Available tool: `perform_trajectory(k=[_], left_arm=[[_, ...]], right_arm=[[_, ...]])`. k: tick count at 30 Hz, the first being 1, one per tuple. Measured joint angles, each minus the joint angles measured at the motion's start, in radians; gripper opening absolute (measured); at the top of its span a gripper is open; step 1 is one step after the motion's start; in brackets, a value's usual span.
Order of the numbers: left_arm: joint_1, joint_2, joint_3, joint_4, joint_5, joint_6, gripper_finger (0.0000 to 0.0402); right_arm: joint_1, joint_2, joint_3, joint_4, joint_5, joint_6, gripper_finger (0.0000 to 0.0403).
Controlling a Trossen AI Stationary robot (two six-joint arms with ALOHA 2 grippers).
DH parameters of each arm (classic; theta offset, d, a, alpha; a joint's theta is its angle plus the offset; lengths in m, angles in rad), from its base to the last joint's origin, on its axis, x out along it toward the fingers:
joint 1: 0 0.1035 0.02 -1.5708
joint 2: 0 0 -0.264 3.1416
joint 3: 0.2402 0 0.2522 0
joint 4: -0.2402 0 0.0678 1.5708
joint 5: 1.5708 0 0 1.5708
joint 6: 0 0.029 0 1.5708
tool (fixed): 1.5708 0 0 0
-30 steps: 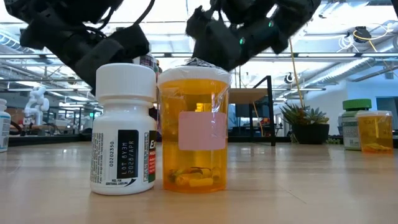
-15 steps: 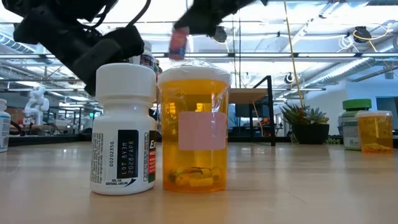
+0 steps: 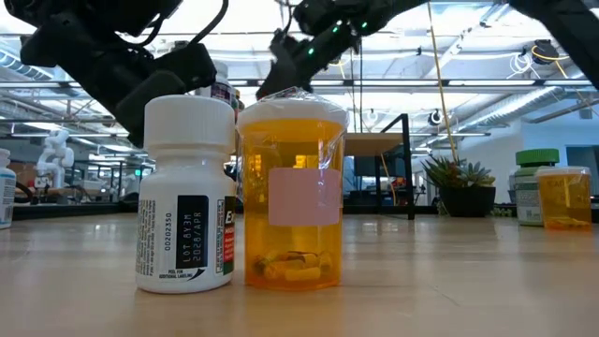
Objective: Pick and place medicine bottles onto shelf by color
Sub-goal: Put the pink medicine bottle on the shelf, aligned with the blue medicine bottle
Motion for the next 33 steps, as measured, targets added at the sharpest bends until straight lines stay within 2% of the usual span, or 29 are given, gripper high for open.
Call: perform_trajectory(k=[16, 33], left_arm=[[0.0, 0.0, 0.0, -0.006, -0.001, 0.005, 0.036], [0.0, 0.0, 0.0, -0.006, -0.006, -0.019, 0.036]], right_arm=[[-0.035, 0.054, 0.018, -0.009, 0.003, -0.014, 0.0183], [-0.037, 0.047, 0.018, -0.02, 0.006, -0.028, 0.025]])
